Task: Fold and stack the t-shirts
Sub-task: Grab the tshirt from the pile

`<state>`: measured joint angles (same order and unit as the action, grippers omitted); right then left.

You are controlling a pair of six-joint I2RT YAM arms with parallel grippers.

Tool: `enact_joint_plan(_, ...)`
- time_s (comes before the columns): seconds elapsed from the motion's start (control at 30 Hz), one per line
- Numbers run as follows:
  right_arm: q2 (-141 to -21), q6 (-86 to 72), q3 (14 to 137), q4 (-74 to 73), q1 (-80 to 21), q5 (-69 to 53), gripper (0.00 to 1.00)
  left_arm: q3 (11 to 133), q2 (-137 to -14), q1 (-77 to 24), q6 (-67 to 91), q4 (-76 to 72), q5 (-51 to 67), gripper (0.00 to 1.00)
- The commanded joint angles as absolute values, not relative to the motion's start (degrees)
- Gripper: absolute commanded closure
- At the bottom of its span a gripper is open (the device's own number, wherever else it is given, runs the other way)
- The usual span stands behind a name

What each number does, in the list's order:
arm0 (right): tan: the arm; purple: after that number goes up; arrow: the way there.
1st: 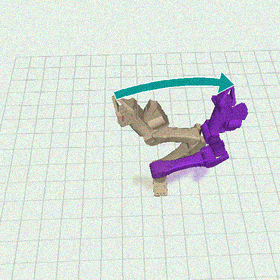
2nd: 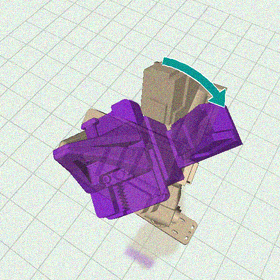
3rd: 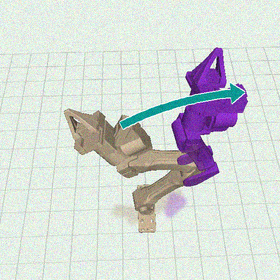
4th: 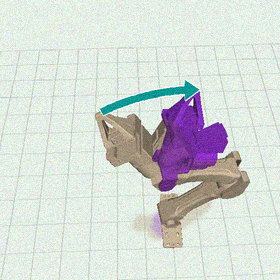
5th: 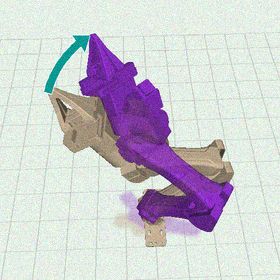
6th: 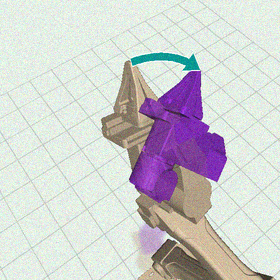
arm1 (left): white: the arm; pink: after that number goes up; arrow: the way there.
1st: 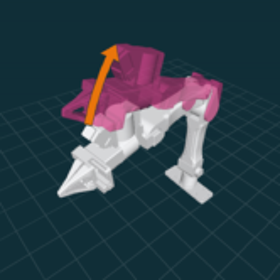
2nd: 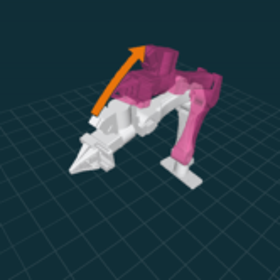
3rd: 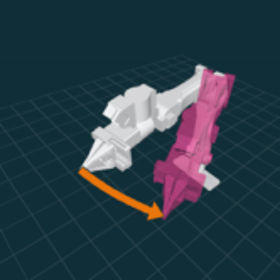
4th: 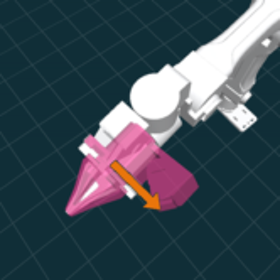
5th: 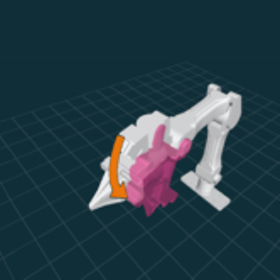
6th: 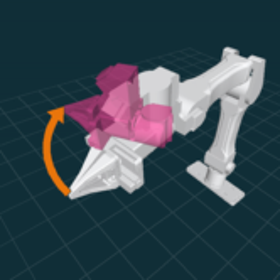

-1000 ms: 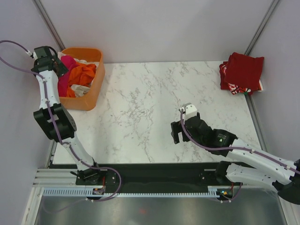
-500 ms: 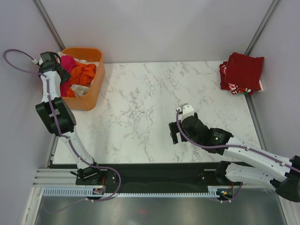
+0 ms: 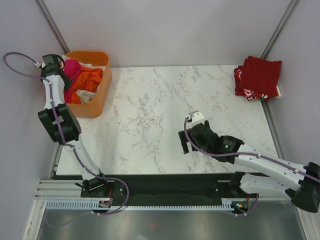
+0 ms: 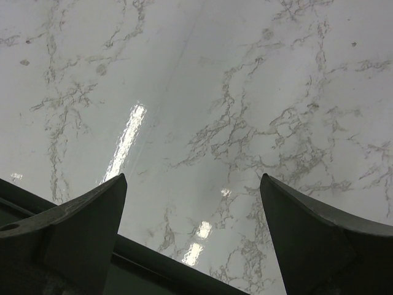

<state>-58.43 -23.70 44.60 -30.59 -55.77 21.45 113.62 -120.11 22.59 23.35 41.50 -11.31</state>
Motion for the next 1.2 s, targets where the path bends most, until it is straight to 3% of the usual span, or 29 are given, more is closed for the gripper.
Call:
enact_joint_plan(0.0,-58.80,-23.03,44.91,-28.48,-55.90,22.50,0.02,121.19,-110.58,21.62,24.35,40.34,-3.63,0.98)
enact_joint_plan(0.27,-57.92,-23.11,44.65,-28.04,-55.90,22.76,0.02,146.99,-105.82,11.00,19.86,38.95,9.20,0.98)
enact_joint_plan(0.37,-57.04,-23.12,44.56,-27.95,-55.90,23.38,0.02,148.98,-101.45,7.66,20.83,31.94,14.15,0.98)
enact_joint_plan(0.5,-55.90,-23.81,44.47,-28.56,-55.90,23.91,0.02,147.39,-96.17,1.77,17.24,26.03,6.09,0.98)
enact_joint_plan(0.83,-53.96,-25.31,42.80,-28.48,-55.90,23.38,0.02,138.86,-96.67,2.19,6.08,24.87,-16.93,0.98)
enact_joint_plan(1.17,-54.49,-24.96,42.80,-28.13,-55.90,23.82,0.02,140.81,-101.32,6.59,6.59,21.80,-18.28,0.98)
